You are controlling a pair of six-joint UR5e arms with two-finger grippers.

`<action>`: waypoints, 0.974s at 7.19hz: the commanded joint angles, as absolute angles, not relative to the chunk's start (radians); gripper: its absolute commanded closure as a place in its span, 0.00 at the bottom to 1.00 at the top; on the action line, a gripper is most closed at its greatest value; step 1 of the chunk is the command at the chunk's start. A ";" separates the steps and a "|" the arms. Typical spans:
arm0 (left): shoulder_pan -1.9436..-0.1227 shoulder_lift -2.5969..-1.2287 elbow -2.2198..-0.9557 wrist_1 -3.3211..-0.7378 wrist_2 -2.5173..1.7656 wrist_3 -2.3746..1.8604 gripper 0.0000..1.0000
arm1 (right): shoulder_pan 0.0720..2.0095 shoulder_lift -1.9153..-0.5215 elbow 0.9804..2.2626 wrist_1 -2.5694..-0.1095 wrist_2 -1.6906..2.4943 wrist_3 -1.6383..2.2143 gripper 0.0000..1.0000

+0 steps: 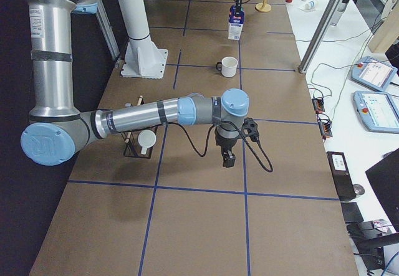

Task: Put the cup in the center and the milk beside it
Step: 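Carry the milk carton with the left gripper beside the white mug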

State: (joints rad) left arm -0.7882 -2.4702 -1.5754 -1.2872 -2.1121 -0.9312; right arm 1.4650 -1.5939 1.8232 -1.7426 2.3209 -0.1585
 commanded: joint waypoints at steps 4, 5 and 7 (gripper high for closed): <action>-0.687 -2.526 -1.471 -1.411 -2.026 -0.986 0.68 | 1.463 -1.595 1.819 -1.743 2.321 -0.152 0.00; -0.687 -2.526 -1.471 -1.411 -2.026 -0.986 0.60 | 1.463 -1.594 1.818 -1.743 2.321 -0.152 0.00; -0.689 -2.523 -1.476 -1.410 -2.025 -0.986 0.00 | 1.463 -1.594 1.816 -1.743 2.321 -0.152 0.00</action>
